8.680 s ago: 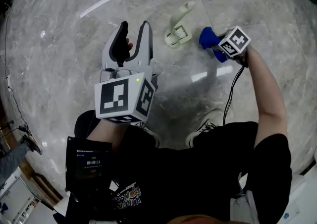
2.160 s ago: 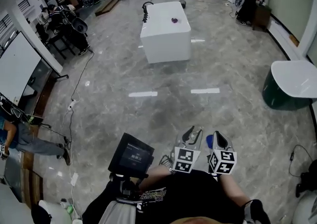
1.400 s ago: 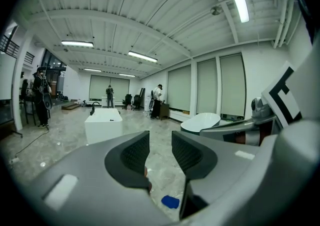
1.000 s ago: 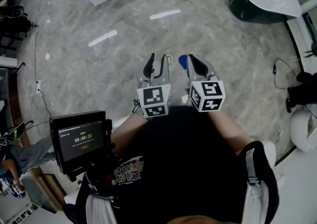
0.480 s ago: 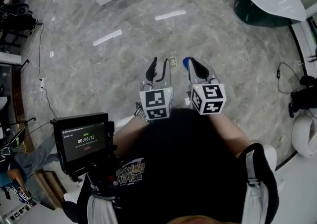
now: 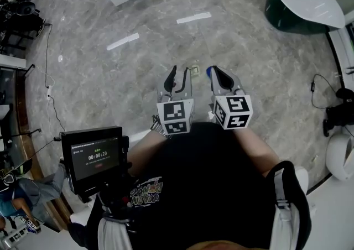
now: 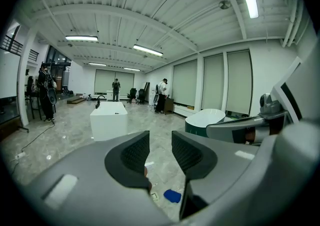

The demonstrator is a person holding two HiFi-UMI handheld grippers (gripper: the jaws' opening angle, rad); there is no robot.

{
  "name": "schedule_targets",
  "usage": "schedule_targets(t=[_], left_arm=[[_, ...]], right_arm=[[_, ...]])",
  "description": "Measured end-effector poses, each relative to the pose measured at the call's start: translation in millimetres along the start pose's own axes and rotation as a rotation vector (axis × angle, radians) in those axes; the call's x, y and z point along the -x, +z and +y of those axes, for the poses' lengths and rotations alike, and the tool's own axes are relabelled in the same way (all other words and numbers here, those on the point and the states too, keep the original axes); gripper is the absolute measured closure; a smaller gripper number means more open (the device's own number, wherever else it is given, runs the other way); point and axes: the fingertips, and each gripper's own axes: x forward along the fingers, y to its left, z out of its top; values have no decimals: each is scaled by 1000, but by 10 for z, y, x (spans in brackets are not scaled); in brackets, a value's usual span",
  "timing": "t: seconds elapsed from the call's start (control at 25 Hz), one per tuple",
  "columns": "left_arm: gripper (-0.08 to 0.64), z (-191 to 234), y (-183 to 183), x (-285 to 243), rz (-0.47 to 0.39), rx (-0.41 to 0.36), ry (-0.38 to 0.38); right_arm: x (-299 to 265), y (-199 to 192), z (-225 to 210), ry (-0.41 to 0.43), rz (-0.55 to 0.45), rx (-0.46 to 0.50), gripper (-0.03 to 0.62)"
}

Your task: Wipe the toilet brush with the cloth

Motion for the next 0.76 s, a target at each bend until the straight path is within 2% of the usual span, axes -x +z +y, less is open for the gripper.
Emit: schedule_targets(t=[0.76], left_arm=[[420, -79, -51, 2, 11, -2, -32]], right_arm=[[65, -7, -13, -13, -3, 7, 591]])
